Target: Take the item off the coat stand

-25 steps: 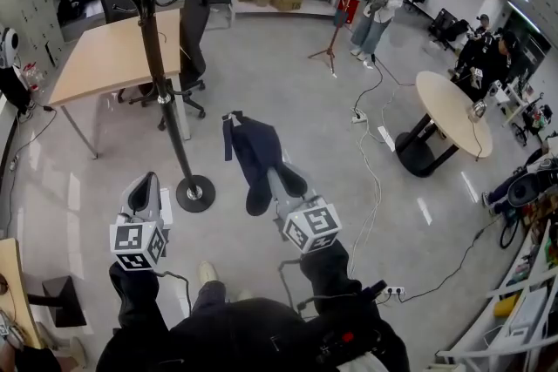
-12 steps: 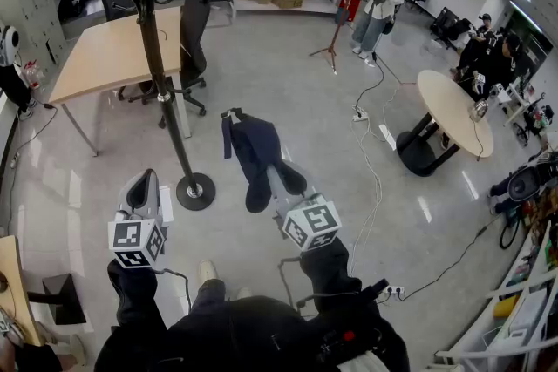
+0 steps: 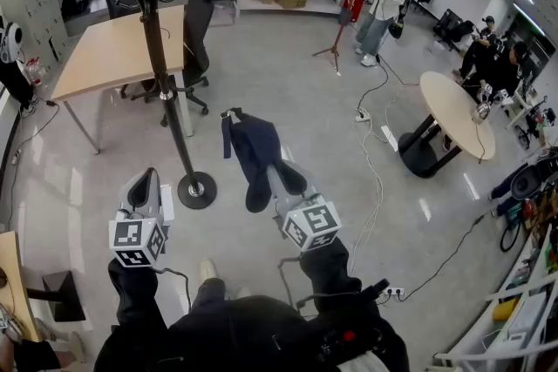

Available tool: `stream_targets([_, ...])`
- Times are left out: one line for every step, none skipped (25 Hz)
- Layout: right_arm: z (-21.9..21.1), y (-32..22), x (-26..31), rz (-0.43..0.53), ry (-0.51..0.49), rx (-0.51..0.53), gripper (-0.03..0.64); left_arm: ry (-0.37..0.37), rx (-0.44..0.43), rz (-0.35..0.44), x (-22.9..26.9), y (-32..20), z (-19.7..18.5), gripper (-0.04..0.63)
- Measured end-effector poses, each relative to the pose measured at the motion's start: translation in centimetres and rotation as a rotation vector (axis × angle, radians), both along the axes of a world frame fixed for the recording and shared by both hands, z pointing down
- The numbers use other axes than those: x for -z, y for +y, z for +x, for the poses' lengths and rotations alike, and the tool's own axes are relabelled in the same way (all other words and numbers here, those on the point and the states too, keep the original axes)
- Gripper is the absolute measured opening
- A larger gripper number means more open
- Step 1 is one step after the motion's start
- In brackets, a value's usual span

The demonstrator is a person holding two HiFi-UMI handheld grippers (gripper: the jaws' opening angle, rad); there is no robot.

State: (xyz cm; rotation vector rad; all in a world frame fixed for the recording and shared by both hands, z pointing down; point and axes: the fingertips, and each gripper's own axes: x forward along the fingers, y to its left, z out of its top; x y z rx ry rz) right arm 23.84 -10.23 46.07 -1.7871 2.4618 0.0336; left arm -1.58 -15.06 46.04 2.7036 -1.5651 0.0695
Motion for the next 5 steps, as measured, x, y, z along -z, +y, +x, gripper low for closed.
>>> stream_targets([0.01, 0.01, -0.04, -0.001, 0.000, 0.001, 0.048, 0.000, 0.001, 0.000, 0.01, 0.02, 0.04, 0.003])
stream_targets([0.02, 0.05, -0.06, -0.001, 0.000, 0.001, 0.048, 0.001, 0.001, 0.001, 0.04, 0.07, 0.09, 0.003])
stream_targets([0.04, 0.11, -0.06, -0.001, -0.001, 0.002, 0.048, 0.001, 0.000, 0.002, 0.07, 0.12, 0.14, 0.003])
stream_targets([0.07, 0.18, -0.05, 0.000, -0.001, 0.002, 0.048, 0.002, 0.000, 0.003, 0.12, 0.18, 0.19, 0.003])
stream_targets([0.09, 0.24, -0.04, 0.001, -0.003, 0.003, 0.048, 0.002, 0.000, 0.005, 0.16, 0.23, 0.23, 0.003])
